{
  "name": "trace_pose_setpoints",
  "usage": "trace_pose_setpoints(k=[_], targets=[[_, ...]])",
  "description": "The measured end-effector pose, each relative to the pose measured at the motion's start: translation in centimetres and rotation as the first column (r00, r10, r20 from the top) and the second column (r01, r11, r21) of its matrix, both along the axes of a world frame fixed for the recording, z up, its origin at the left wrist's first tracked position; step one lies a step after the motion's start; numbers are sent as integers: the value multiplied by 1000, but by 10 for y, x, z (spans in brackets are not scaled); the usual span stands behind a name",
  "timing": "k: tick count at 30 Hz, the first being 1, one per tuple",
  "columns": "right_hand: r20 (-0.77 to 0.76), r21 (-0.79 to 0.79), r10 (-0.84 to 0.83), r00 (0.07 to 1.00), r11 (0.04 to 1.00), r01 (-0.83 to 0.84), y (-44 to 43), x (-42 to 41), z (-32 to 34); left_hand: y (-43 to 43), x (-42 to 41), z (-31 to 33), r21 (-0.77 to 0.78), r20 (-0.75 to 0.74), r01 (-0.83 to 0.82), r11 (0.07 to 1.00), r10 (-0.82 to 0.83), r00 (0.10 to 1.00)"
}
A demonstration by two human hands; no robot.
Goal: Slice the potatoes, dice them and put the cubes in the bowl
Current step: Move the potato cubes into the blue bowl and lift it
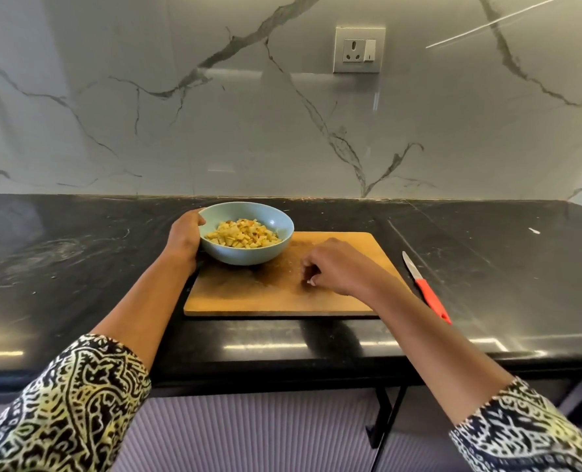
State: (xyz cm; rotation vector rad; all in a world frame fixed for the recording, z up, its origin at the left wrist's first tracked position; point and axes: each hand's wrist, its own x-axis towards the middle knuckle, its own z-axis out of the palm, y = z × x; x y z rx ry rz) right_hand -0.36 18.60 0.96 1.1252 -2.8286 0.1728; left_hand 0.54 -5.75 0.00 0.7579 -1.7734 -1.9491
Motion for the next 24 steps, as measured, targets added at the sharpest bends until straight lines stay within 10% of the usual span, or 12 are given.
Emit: trace_pose_setpoints(k=[12, 24], targets=[[521, 91, -96, 848, 994, 57, -13, -36, 28, 5, 4, 3, -1, 18, 9, 1000, -9, 1000], [479, 5, -33, 877, 999, 35, -2, -22, 35, 6, 0, 1, -43, 2, 31, 999, -31, 1000]])
